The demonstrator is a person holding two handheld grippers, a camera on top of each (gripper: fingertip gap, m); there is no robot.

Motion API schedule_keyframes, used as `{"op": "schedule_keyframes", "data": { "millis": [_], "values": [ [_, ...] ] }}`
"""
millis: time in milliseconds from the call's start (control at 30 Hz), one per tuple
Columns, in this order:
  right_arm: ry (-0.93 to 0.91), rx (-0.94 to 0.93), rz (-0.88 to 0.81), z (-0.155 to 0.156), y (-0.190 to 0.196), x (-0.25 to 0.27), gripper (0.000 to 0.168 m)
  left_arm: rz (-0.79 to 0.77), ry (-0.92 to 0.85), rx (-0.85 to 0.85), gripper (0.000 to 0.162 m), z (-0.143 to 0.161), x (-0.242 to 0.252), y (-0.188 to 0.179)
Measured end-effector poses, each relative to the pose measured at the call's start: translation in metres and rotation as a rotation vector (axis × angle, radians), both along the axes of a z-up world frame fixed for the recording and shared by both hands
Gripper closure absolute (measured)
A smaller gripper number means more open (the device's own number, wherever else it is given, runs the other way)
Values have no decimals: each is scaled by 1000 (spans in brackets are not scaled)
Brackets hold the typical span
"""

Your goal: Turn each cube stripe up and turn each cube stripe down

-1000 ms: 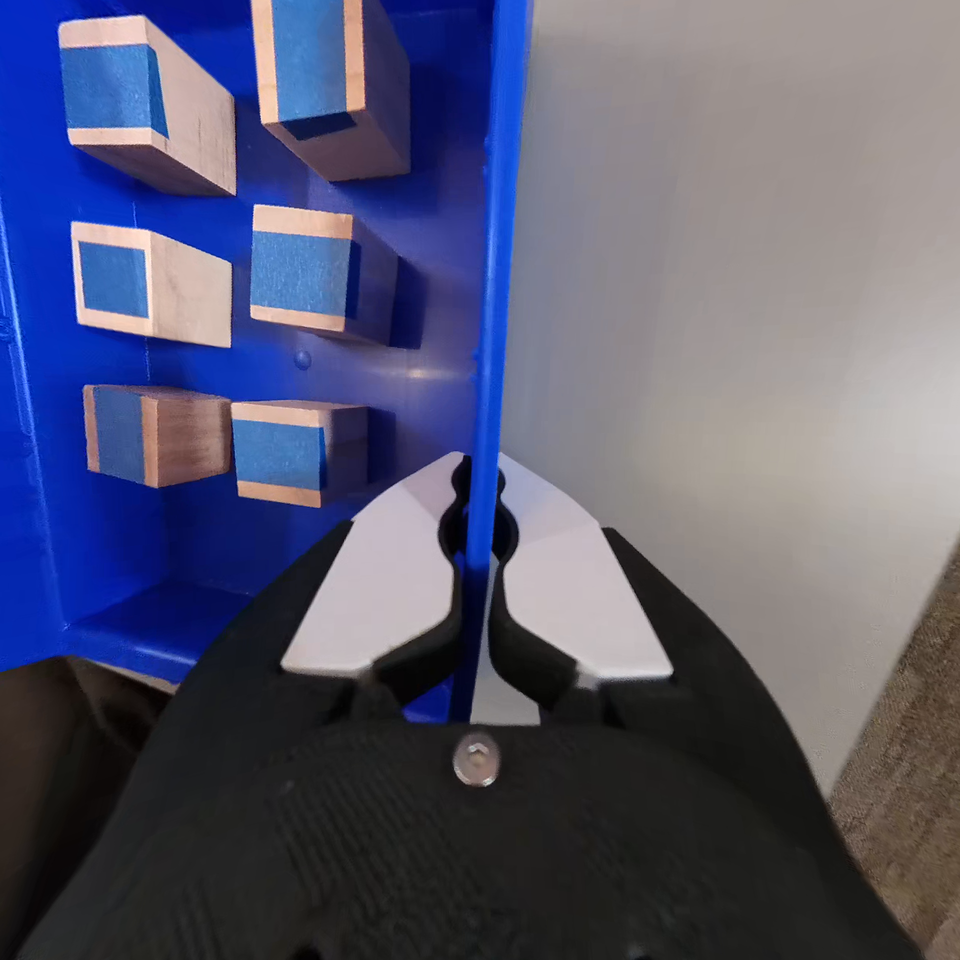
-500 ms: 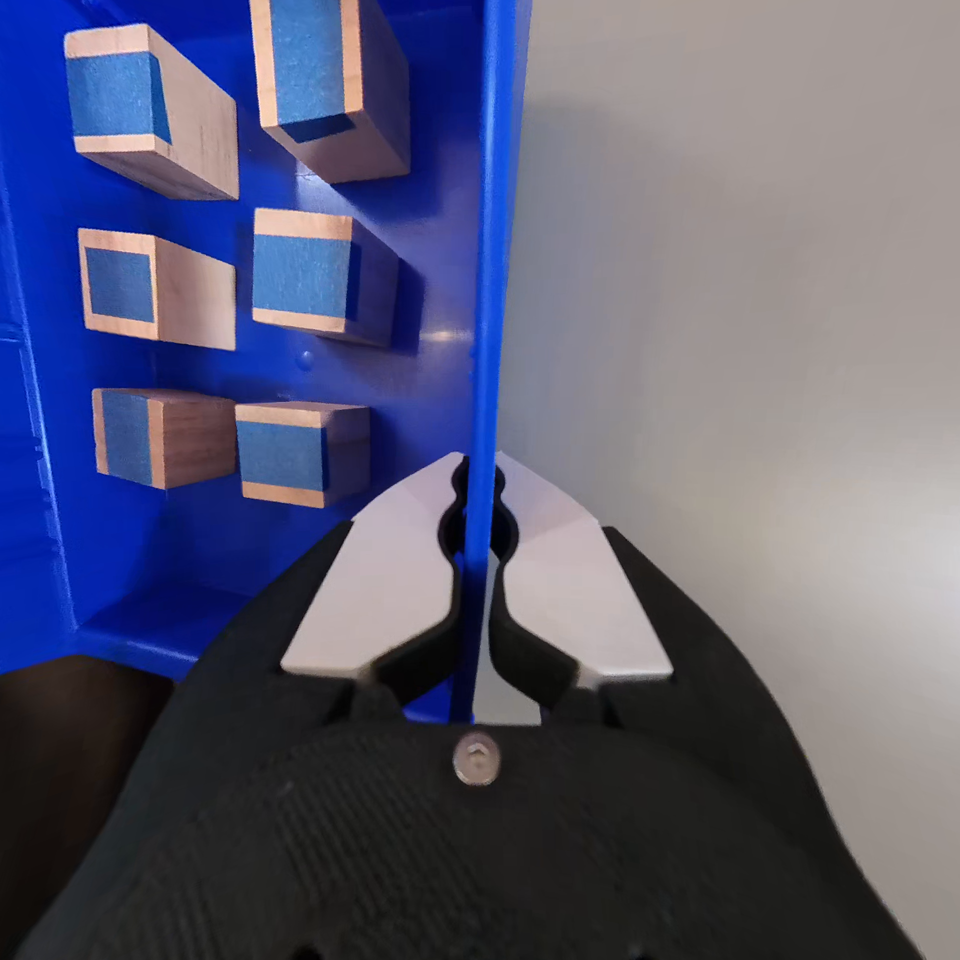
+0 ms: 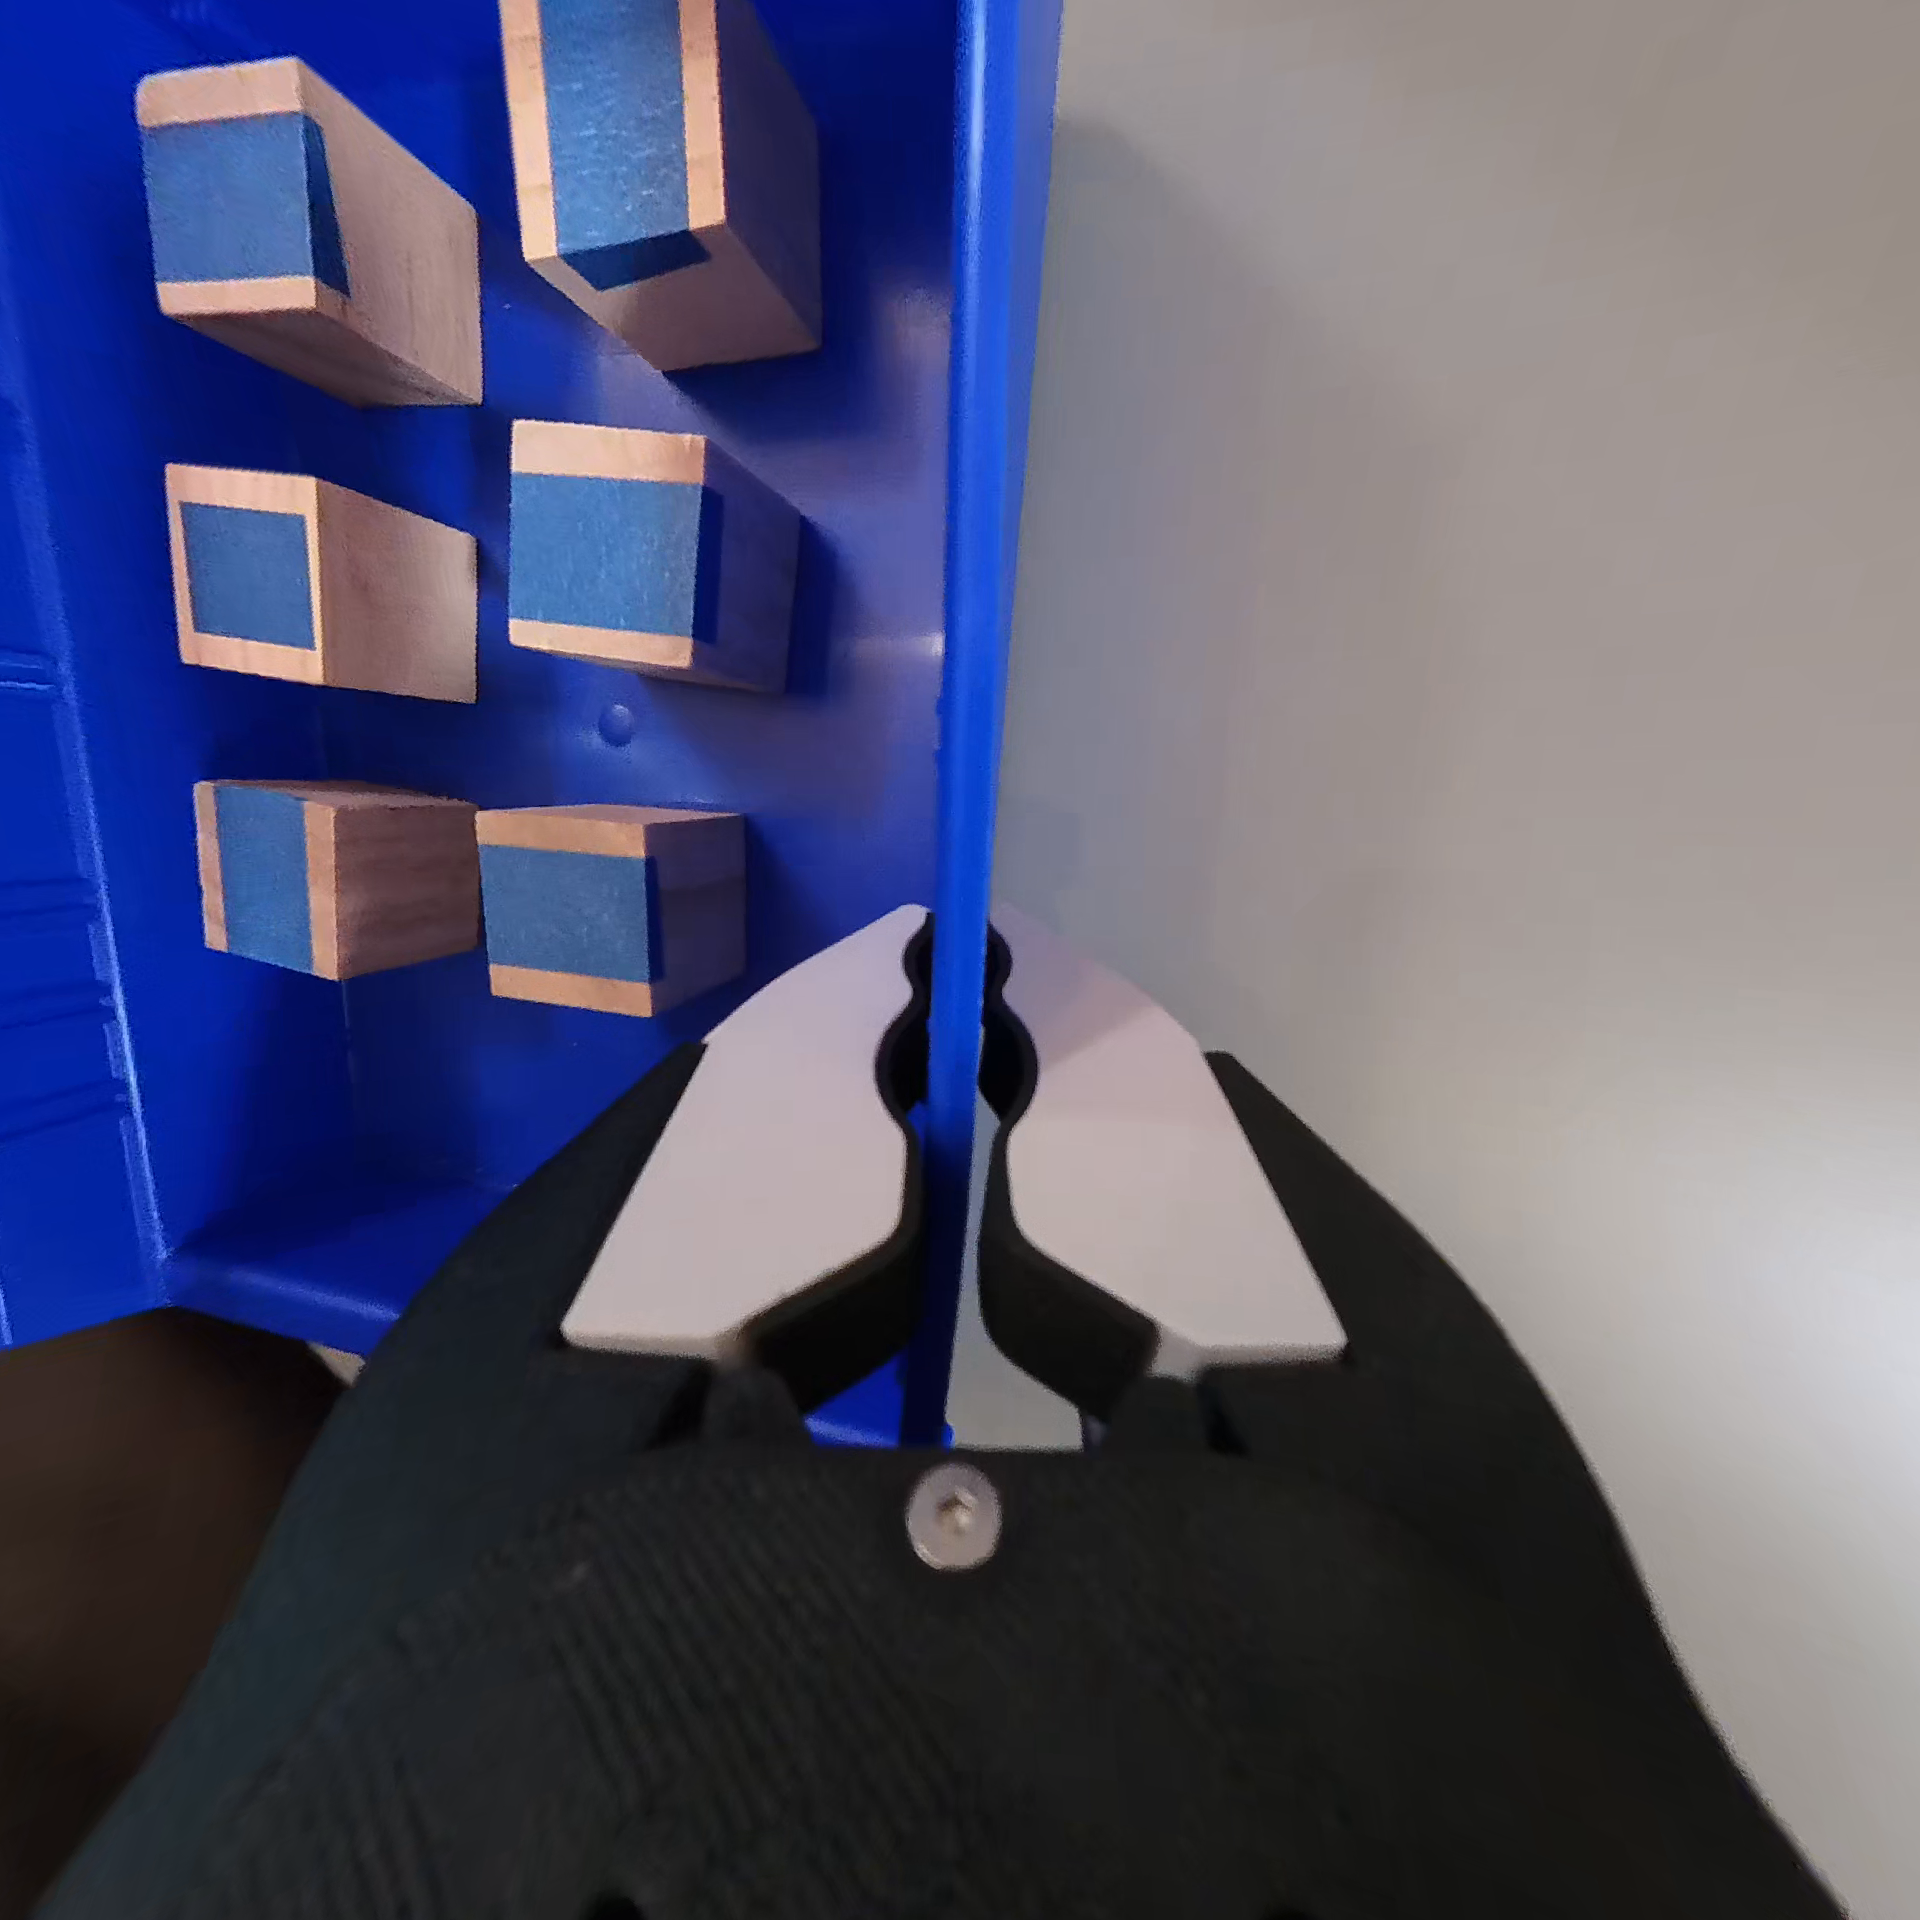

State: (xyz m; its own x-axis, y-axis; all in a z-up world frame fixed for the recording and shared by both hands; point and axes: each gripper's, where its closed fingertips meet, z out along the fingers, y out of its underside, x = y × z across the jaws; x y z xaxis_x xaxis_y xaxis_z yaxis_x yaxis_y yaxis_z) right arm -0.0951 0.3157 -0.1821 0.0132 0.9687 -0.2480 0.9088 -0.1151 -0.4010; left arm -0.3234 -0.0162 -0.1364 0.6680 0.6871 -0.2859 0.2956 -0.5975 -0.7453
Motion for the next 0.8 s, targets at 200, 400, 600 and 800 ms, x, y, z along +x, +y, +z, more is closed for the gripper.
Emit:
{"op": "schedule_keyframes", "data": {
  "millis": [200,400,600,800],
  "values": [
    [-32,33,43,0,-55,-65,162,100,91,118,154,77,-15,-50],
    [-63,4,-56,-5,-122,-133,162,204,220,224,154,152,-14,-108],
    [-42,25,-255,-4,-184,-206,160,280,232,249,154,167,-12,-153],
    [-8,72,-252,-4,-245,-253,158,333,207,244,154,160,-21,-175]
  ]
}}
